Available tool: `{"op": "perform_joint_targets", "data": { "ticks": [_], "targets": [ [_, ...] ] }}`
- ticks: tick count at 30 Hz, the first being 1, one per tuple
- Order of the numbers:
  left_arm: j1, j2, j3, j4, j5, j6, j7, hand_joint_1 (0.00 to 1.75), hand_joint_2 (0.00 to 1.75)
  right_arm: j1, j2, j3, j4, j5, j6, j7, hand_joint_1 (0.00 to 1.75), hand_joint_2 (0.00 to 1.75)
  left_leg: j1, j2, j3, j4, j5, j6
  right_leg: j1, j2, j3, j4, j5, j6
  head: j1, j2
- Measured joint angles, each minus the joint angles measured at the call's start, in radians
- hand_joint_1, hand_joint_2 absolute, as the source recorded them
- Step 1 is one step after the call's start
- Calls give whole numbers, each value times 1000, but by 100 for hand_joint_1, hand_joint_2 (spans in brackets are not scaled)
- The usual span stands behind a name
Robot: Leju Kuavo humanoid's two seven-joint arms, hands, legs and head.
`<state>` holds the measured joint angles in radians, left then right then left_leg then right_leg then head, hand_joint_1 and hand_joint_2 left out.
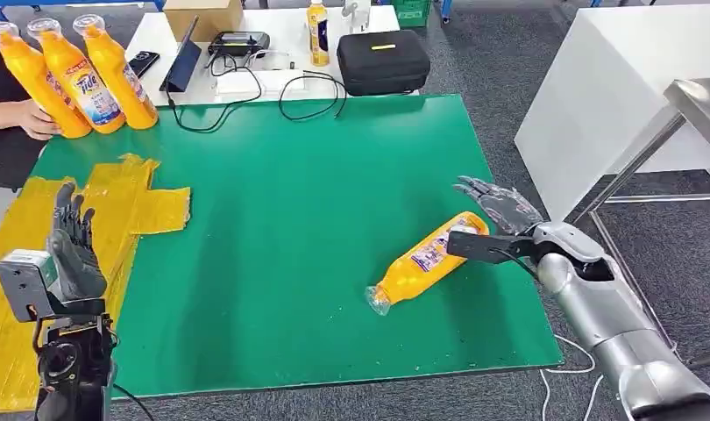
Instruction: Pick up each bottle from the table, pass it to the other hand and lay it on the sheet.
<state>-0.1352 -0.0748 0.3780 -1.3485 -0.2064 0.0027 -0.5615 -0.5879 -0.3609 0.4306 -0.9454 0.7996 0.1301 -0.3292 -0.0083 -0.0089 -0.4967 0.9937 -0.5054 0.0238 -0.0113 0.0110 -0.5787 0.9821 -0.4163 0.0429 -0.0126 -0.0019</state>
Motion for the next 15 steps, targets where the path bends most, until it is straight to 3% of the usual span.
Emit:
{"op": "perform_joint_targets", "data": {
  "ticks": [8,15],
  "targets": [
    [-6,4,0,11,0,0,0,0,0,-40,33,52,76,3,0,-3,0,175,0,0,1,0,0,0,0,0,0,0,0,0,0,0],
    [13,7,1,11,18,-13,-2,0,0,-42,12,93,96,-4,3,-7,0,175,0,0,0,0,0,0,0,0,0,0,0,0,0,0]
  ]
}}
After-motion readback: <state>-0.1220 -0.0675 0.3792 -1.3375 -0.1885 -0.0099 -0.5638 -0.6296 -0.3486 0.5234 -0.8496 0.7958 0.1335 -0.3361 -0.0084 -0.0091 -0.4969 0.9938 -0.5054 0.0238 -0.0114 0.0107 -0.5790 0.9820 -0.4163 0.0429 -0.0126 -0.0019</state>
